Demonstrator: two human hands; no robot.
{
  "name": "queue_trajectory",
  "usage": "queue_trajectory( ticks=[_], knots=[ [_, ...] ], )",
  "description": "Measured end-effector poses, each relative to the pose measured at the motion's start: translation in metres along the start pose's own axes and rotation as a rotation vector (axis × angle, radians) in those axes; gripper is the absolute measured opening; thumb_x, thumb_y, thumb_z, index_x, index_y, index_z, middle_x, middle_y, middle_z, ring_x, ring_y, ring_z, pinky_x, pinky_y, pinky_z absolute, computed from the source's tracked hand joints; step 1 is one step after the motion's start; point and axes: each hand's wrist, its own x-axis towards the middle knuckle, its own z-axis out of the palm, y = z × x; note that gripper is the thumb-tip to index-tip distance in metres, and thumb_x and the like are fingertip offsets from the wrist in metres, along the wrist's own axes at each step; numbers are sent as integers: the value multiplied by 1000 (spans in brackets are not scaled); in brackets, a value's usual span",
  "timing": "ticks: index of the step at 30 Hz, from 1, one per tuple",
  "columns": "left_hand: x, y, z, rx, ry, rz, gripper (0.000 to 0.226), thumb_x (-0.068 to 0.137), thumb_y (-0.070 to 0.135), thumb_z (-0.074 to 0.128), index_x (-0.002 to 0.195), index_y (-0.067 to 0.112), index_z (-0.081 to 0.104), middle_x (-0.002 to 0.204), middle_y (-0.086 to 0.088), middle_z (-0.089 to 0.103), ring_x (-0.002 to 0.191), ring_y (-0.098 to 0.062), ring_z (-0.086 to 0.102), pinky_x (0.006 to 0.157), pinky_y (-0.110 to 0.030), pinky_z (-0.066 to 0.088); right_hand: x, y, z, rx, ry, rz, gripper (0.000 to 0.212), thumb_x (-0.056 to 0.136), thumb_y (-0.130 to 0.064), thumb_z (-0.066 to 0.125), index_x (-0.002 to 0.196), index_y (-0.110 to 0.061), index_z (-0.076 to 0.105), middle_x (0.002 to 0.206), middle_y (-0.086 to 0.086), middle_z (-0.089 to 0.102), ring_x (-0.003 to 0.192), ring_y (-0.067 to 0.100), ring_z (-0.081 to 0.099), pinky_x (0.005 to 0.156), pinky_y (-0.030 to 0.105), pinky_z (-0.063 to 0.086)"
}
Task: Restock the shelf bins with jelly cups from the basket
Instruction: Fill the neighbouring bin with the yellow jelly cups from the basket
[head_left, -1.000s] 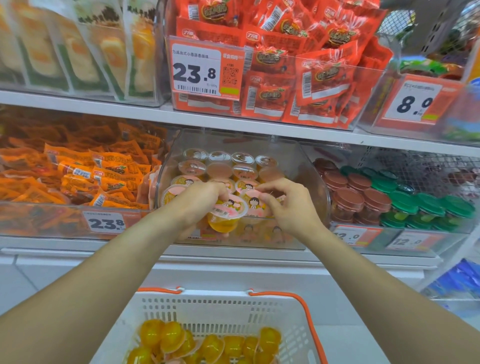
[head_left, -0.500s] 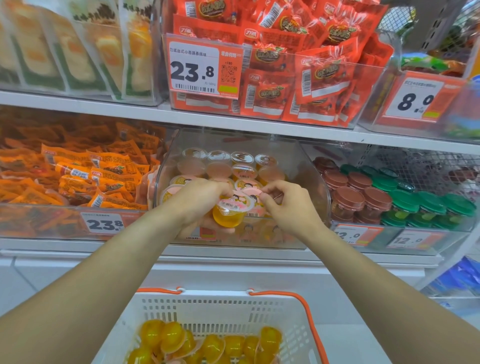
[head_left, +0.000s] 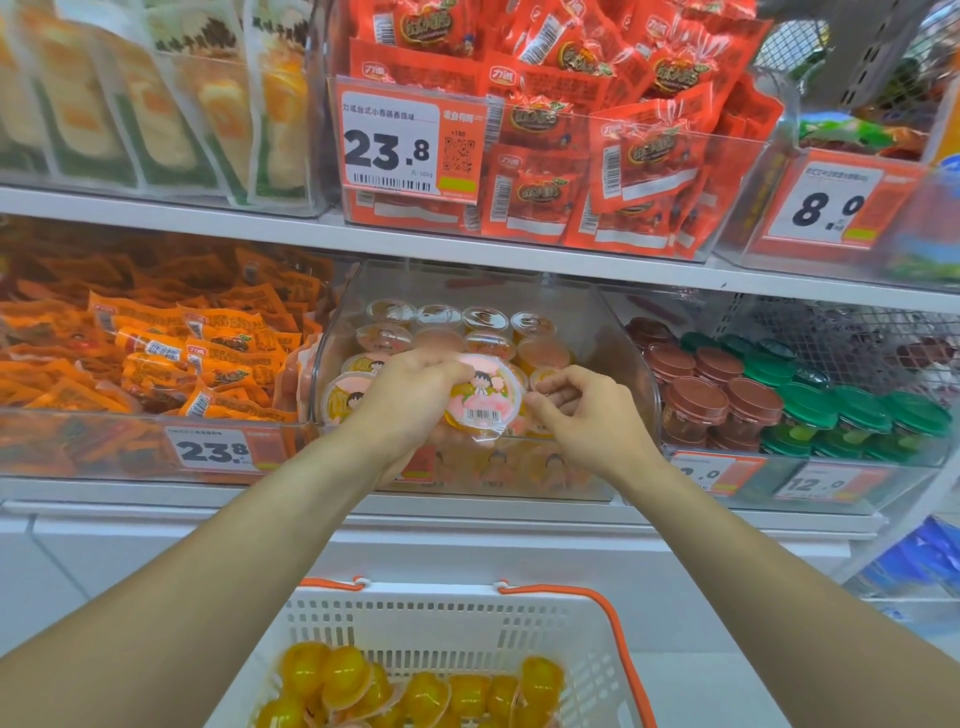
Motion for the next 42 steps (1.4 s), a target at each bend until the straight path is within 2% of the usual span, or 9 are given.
queue_trajectory(
  ticks=[7,11,14,17,20,27,33,37,42],
  knots=[
    [4,-14,10,90,44,206,14,95,12,59,102,21,67,103,-5,73,101,-28,69,90,-57,54,-4,-15,-7,230,73,-71,19,97,-37,60,90,-21,70,76,-12,69,69,3,60,64,15,45],
    [4,-17,15,135,19,414,15,100,18,57,114,21,61,110,2,70,100,-13,68,90,-39,56,-6,-31,-18,525,-162,-124,21,92,-26,68,104,-9,68,83,9,74,60,14,65,56,31,54],
    [3,-14,17,200,-74,508,26,101,21,55,127,19,55,121,4,66,110,-7,63,93,-28,52,-3,-29,-29,556,-119,-161,20,86,-13,73,103,-3,67,79,14,75,54,26,65,53,35,57],
    [8,-12,10,527,28,627,33,103,26,47,136,22,49,132,8,56,122,-5,51,102,-26,43,6,-17,-40,408,51,-135,13,86,-16,76,95,-14,68,80,7,75,58,20,69,57,36,59],
    [16,-13,-2,803,115,708,35,101,14,44,136,18,52,130,3,55,127,-12,43,109,-32,36,12,1,-47,53,166,-85,11,85,-25,78,88,-24,68,78,-8,71,62,11,68,66,33,59],
    [26,-29,-1,1322,46,608,44,101,24,40,144,19,46,139,-4,57,144,-25,28,123,-47,3,10,21,-36,-152,-13,-38,13,85,-28,76,84,-23,64,70,-7,70,68,14,70,73,37,58],
    [35,-35,6,1349,77,669,34,100,33,49,132,25,58,118,-2,68,119,-26,51,122,-45,12,9,25,-42,-251,-106,-15,16,86,-32,75,84,-21,64,73,-5,71,72,13,69,73,32,56],
    [38,-34,9,1305,116,716,33,97,30,55,128,21,62,107,-2,69,111,-26,53,115,-41,27,9,25,-43,-254,-128,-39,23,88,-38,71,104,-22,64,88,-10,69,78,5,65,68,18,48],
    [41,-37,8,1235,116,692,31,95,30,57,124,20,64,110,-1,67,110,-24,51,105,-39,33,8,23,-34,-254,-145,-43,40,94,-50,58,123,-23,60,108,-2,67,99,16,60,81,28,44]
  ],
)
